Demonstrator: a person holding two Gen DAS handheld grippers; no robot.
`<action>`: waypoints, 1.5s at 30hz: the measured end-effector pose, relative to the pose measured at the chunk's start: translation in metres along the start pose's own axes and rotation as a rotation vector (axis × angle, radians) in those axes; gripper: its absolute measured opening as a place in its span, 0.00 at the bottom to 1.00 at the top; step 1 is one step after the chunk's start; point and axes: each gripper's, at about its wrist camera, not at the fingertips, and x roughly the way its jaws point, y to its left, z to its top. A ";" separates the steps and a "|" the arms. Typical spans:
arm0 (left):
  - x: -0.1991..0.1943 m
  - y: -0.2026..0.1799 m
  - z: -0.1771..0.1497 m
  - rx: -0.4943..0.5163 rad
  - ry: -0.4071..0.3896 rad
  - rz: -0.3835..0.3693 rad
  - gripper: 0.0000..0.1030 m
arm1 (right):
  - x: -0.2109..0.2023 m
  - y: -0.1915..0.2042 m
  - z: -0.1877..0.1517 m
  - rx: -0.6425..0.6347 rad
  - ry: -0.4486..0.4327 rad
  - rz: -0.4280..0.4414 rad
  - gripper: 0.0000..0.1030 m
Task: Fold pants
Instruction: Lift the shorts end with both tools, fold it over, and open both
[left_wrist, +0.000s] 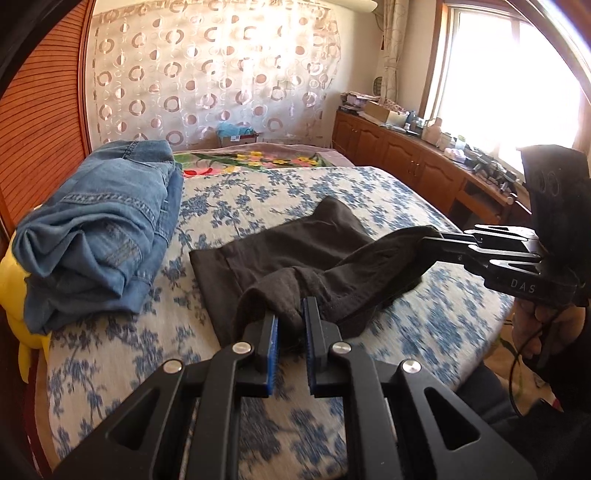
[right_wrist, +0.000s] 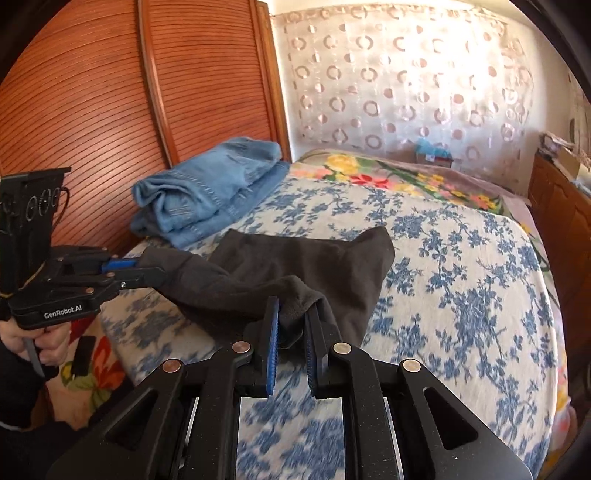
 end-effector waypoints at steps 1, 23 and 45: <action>0.003 0.001 0.001 0.001 -0.001 0.004 0.08 | 0.005 -0.002 0.003 0.003 0.002 -0.002 0.09; 0.077 0.035 0.047 -0.031 0.035 0.104 0.10 | 0.085 -0.043 0.046 0.108 0.035 -0.034 0.10; 0.055 0.026 0.036 0.014 -0.002 0.107 0.52 | 0.055 -0.046 0.043 0.093 -0.042 -0.074 0.45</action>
